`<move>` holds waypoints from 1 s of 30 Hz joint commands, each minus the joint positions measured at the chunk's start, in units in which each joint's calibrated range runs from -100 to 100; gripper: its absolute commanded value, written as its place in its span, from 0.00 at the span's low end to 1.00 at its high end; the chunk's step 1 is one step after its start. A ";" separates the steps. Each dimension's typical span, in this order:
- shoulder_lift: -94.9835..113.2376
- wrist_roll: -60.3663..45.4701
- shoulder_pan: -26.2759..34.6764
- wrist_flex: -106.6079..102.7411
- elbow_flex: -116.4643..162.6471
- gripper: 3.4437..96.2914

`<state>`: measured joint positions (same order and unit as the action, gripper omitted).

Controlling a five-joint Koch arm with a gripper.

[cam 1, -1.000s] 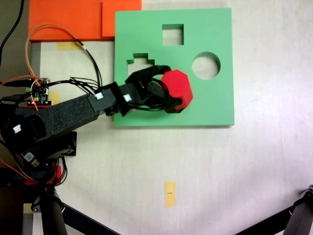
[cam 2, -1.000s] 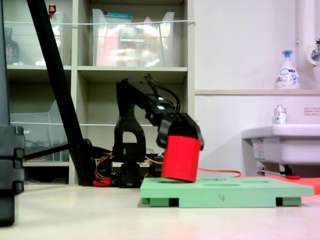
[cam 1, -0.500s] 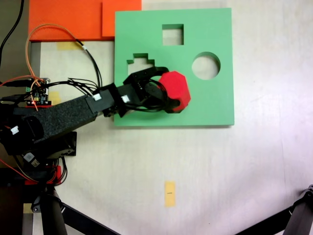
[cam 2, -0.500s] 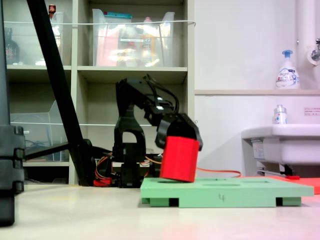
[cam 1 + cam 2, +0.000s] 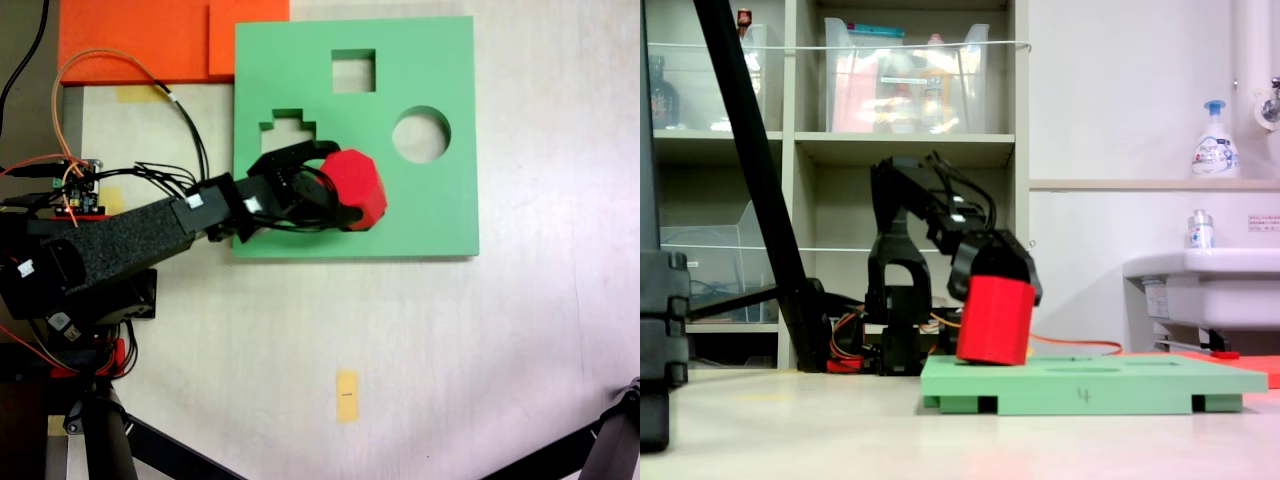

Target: Put the octagonal pillar block into the corresponding hole

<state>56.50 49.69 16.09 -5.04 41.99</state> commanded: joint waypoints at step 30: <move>4.12 4.15 1.27 -2.90 -0.21 0.33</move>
<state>58.41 52.67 17.07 -8.37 42.97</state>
